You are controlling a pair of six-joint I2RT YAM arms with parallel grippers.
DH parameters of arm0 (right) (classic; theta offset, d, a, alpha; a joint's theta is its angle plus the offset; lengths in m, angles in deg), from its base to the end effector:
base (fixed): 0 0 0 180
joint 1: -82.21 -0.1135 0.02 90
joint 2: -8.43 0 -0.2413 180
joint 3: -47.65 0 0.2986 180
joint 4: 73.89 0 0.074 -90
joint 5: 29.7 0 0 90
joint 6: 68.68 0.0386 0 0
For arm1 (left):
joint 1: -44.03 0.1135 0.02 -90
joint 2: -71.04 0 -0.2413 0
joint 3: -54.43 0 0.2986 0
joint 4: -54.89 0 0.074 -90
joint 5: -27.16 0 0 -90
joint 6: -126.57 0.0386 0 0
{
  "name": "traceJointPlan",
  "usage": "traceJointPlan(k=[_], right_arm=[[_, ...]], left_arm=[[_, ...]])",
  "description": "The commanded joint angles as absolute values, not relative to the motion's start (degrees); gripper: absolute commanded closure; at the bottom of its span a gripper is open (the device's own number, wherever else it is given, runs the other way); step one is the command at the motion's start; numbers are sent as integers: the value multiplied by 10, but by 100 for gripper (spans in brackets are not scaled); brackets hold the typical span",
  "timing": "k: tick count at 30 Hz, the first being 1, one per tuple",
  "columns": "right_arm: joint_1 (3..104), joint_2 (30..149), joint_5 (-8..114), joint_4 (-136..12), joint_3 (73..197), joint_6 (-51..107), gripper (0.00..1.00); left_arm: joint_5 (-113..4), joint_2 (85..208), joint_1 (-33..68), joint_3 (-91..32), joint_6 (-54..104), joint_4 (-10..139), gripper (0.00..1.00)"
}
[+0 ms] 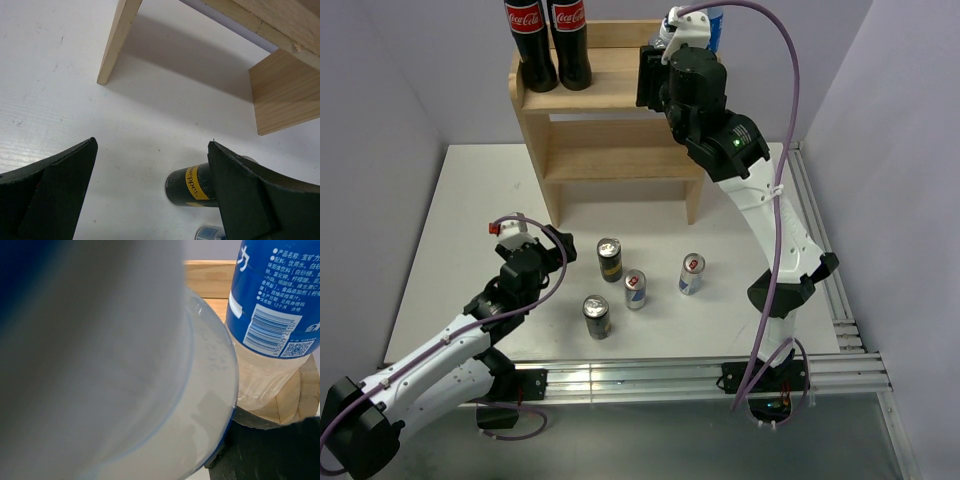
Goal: Place and organize the beverage onto the shelf
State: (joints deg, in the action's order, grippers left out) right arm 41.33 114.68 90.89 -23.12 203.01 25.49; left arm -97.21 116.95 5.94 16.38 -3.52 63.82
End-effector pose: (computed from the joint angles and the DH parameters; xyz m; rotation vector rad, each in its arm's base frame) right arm 0.3079 0.2405 0.5678 -0.0970 1.5958 0.1847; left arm 0.2096 -0.1366 0.2154 -0.4409 1.7766 -0.4073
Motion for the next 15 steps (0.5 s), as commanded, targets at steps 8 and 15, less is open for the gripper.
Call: traceJointPlan(k=[8, 15], right_arm=[[433, 1157, 897, -314, 2037, 273, 80], [434, 1158, 902, -311, 2029, 276, 40]], left_arm=[[-984, 1171, 58, 164, -32, 616, 1], [-984, 1173, 58, 164, -32, 615, 1]])
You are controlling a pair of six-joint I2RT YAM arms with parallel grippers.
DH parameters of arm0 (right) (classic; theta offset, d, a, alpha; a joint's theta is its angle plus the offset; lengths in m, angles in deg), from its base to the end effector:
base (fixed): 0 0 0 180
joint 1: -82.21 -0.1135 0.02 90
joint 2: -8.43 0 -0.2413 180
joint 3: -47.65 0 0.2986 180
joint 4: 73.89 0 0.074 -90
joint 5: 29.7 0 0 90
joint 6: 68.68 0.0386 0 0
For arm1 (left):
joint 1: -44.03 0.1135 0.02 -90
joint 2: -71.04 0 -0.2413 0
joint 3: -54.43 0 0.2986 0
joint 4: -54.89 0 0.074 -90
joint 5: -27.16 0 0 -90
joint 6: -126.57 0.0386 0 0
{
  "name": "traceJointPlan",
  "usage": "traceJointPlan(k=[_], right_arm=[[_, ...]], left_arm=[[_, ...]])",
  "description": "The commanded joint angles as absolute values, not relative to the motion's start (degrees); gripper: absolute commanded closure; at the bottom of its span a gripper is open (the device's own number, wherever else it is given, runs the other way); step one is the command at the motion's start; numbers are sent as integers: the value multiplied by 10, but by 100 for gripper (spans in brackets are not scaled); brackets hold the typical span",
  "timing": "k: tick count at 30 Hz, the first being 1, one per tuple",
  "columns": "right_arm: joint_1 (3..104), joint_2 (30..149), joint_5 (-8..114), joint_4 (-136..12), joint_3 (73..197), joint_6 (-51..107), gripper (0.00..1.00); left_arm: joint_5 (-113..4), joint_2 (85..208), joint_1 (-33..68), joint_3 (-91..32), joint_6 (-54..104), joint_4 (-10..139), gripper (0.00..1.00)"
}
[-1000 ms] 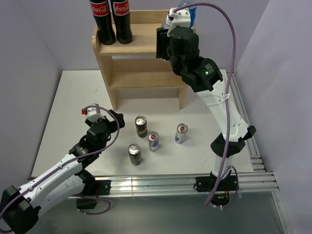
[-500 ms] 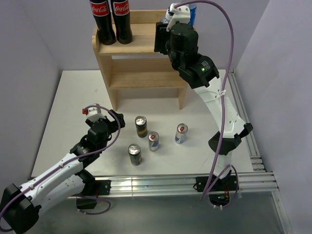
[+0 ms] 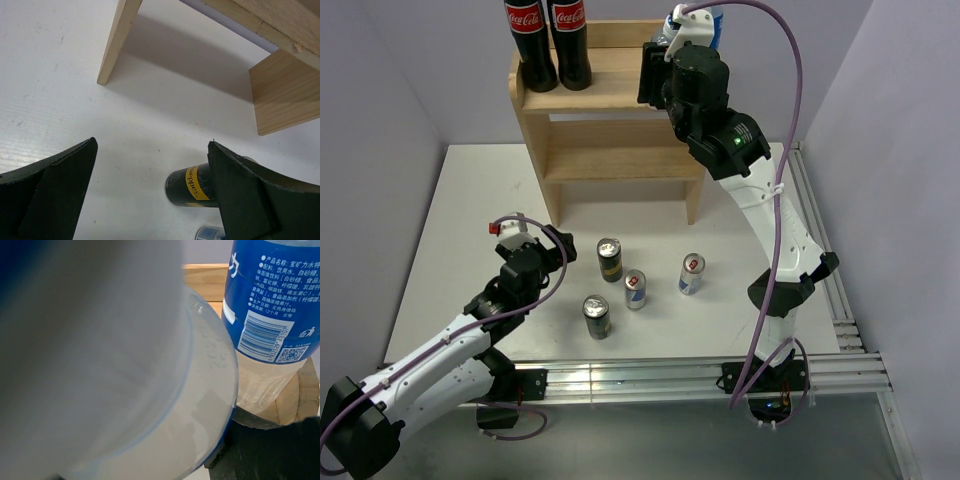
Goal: Place and organize the beverage onto the shelf
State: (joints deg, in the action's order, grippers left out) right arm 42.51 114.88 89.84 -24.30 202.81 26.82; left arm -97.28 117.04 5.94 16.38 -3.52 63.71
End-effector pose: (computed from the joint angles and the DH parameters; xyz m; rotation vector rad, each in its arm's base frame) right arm 0.3145 0.2364 0.5676 -0.0705 1.5864 0.2075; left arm 0.2098 -0.1367 0.2152 -0.4417 1.7758 -0.4065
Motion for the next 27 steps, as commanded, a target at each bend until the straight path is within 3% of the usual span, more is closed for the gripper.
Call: traceJointPlan(k=[1, 8, 27], right_arm=[[434, 1157, 902, -312, 2027, 276, 35], [435, 1162, 905, -312, 2018, 279, 13], [441, 1173, 904, -332, 1985, 291, 14]], left_arm=[[-984, 1173, 58, 164, -31, 615, 1], [-984, 1170, 58, 164, -31, 616, 1], [-988, 1165, 58, 165, -32, 621, 1]])
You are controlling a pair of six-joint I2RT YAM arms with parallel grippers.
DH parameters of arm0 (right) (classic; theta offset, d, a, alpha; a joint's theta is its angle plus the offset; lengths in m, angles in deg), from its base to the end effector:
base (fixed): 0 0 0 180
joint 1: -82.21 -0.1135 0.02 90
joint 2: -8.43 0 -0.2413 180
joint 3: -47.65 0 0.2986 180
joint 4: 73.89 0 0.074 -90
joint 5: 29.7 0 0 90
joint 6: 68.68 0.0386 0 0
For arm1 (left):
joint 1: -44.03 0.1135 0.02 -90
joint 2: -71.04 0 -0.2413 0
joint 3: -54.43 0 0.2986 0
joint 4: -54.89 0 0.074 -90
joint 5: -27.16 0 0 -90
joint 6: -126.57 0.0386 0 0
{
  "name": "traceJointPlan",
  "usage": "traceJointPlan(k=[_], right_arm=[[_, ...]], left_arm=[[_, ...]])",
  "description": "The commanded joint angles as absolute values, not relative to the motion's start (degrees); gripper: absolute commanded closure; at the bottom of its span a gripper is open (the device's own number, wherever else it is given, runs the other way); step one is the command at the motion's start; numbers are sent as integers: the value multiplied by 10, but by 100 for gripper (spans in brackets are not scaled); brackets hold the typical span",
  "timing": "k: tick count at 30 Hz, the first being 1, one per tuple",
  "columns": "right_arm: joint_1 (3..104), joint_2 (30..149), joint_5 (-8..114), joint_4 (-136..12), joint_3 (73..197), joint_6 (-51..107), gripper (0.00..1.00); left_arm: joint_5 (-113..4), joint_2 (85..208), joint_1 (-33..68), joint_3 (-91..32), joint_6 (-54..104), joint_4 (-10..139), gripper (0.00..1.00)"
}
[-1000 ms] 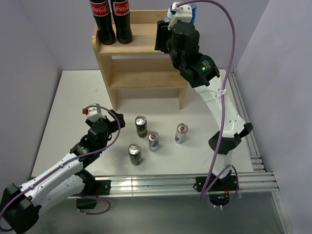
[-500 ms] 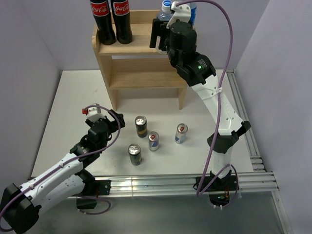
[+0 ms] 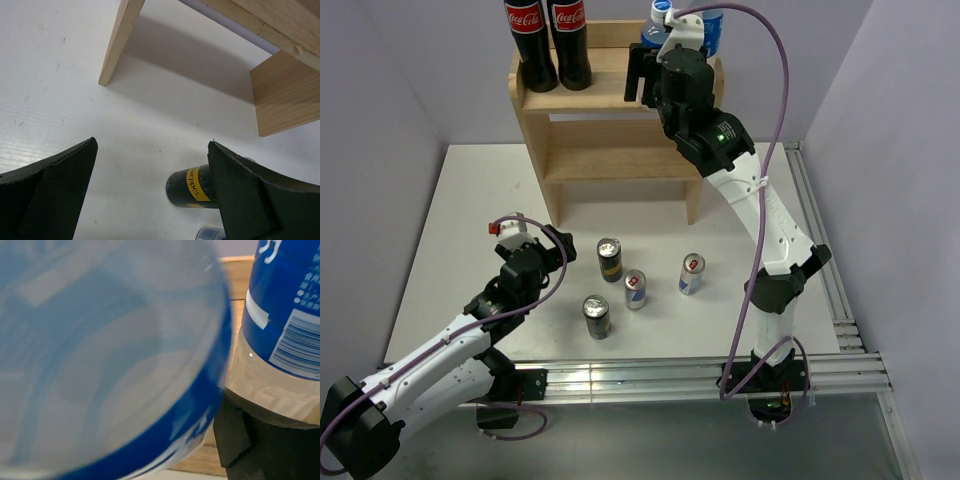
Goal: Place and organize the beverage onto the shelf
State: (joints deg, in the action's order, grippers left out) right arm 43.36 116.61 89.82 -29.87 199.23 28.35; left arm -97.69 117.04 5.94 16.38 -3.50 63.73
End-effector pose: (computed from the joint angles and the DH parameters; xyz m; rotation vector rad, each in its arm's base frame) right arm 0.3389 0.2485 0.5468 -0.0360 1.5840 0.2192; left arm 0.2098 -0.1364 0.2153 -0.4458 1.7731 -0.4000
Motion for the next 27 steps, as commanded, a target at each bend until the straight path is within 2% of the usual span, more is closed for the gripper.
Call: traceJointPlan(k=[1, 8, 22, 27], right_arm=[[440, 1178, 905, -335, 1985, 291, 16], [449, 1193, 904, -343, 1983, 298, 28], [459, 1198, 904, -385, 1938, 302, 35], [459, 1224, 905, -384, 1957, 303, 36]], left_arm=[[-988, 1163, 58, 165, -31, 623, 1], [-990, 1160, 58, 167, -32, 624, 1], [-989, 1167, 58, 167, -34, 620, 1], [-991, 1166, 57, 167, -33, 622, 1]])
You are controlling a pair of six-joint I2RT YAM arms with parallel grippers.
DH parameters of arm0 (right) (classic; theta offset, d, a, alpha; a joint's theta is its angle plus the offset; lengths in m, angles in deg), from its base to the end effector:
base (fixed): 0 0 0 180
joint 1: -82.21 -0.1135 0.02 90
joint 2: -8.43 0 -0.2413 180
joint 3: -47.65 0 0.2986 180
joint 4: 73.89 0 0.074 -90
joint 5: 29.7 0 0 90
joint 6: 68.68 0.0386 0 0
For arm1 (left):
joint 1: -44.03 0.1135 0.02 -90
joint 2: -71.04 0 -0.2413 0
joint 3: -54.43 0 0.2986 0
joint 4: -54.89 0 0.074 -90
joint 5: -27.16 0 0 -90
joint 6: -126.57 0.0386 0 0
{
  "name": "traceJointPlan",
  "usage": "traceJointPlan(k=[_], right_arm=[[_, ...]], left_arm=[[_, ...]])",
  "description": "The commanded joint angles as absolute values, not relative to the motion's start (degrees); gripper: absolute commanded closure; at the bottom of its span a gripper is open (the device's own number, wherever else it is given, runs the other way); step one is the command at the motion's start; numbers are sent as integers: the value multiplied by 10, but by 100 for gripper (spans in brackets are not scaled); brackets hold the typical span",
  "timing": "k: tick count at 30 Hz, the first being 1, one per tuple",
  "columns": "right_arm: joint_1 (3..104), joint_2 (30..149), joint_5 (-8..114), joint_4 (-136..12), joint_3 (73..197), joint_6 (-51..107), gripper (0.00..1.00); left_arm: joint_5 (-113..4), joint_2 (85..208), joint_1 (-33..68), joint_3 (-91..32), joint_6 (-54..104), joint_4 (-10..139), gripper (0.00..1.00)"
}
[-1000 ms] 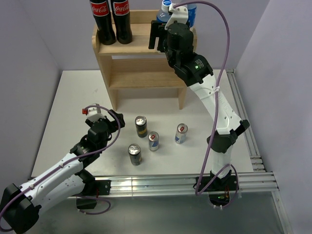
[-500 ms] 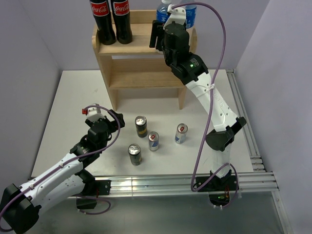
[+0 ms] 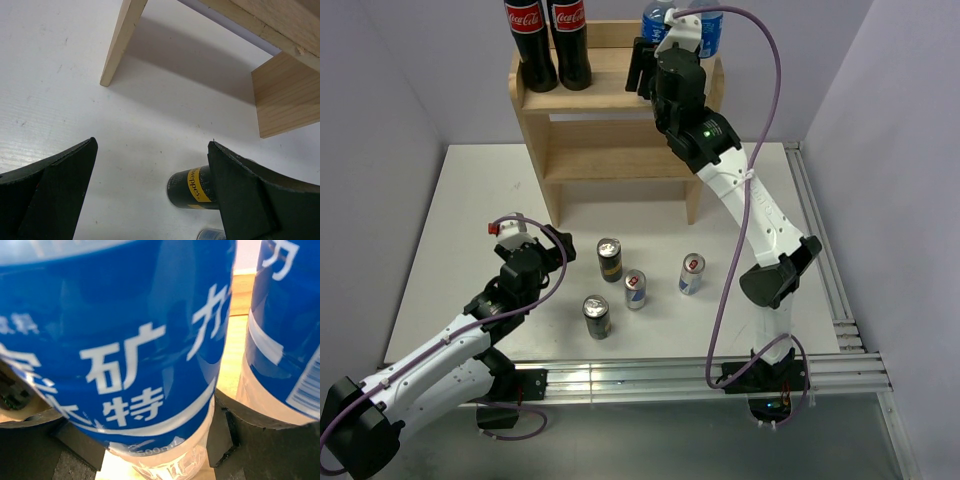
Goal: Place and organize the beverage onto the shelf
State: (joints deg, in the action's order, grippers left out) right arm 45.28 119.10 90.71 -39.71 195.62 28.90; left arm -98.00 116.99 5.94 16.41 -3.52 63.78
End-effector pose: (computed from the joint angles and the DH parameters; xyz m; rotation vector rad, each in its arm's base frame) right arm 0.3713 0.2547 0.5261 0.0357 1.5274 0.2179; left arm 0.2097 -0.1361 0.2152 -0.4494 1.7713 -0.3953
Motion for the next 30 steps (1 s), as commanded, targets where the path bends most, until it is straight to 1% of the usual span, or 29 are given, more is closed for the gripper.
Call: traceJointPlan(k=[1, 5, 9, 10, 11, 12, 30], right_arm=[[458, 1230, 905, -384, 1958, 302, 36], [459, 1235, 908, -384, 1957, 303, 35], [459, 1235, 905, -377, 1953, 304, 18], [459, 1235, 906, -373, 1951, 305, 17], [459, 1234, 904, -373, 1950, 305, 6], [459, 1231, 904, -372, 1947, 306, 1], [453, 1204, 905, -366, 1908, 315, 0]], left_arm=[[-991, 1167, 58, 167, -33, 622, 1], [-991, 1168, 58, 167, -33, 620, 1], [-990, 1169, 58, 167, -34, 618, 1], [-990, 1170, 58, 167, -34, 619, 1], [-990, 1169, 58, 167, -34, 618, 1], [-990, 1169, 58, 167, -33, 618, 1], [-989, 1169, 57, 167, -32, 615, 1]])
